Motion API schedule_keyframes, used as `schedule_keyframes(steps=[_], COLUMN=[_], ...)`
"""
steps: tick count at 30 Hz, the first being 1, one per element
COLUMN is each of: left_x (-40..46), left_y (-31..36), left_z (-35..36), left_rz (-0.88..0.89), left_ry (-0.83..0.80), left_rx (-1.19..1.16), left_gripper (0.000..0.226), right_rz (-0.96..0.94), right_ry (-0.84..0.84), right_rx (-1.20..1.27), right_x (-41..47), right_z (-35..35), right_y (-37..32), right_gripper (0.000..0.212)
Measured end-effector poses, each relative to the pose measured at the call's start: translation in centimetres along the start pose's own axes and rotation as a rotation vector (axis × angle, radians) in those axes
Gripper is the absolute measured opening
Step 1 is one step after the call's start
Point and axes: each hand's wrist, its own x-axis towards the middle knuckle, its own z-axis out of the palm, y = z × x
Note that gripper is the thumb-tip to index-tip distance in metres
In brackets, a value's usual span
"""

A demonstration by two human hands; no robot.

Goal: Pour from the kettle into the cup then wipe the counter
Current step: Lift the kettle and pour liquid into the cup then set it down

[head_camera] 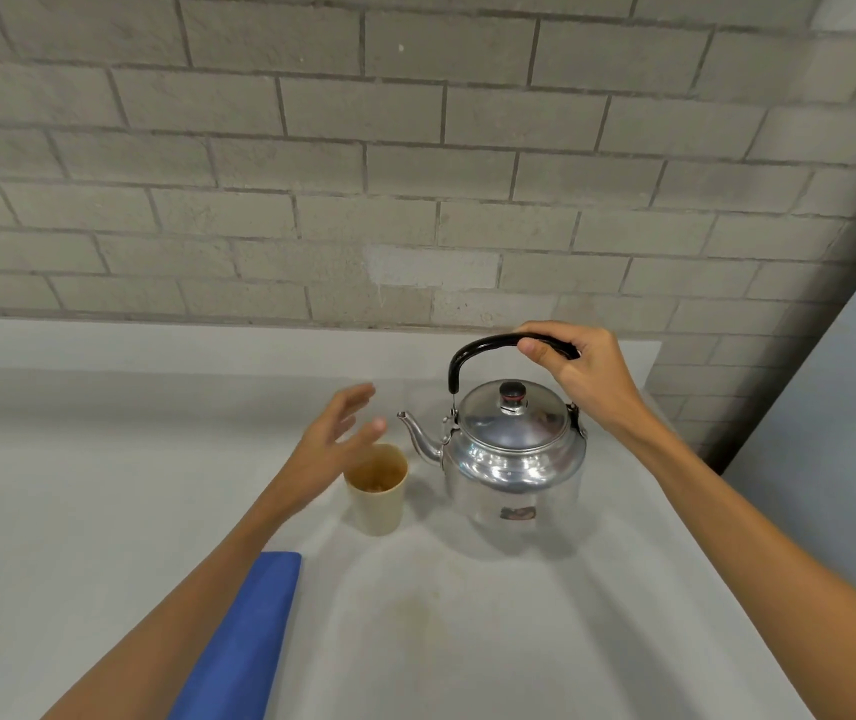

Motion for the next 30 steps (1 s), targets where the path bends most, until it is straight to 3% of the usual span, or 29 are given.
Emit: schedule_keyframes(steps=[3,10,23,30], left_x=[2.0,6.4,12.2,15.9], left_y=[3.2,5.1,0.8,-0.3], left_z=[1.3,6.8,9.1,9.6], left_rz=[0.093,0.155,0.069,0.1], left_ry=[-0.001,-0.157,-0.074,-0.014], left_rx=[0.045,0.116,0.189,0.212], left_gripper=[0.058,0.061,0.045,0.03], right_rz=[0.01,0.049,0.174,0.145], right_ry=[0.037,0.047,0.016,0.042], right_rx=[-0.003,0.03,0.086,0.141], right_x=[-0.2,-0.1,3.3,6.2], right_z=[0.3,1.7,4.6,5.2], right_y=[1.3,4.6,10.3,12.2], right_gripper=[0.018,0.016,0.014,0.022])
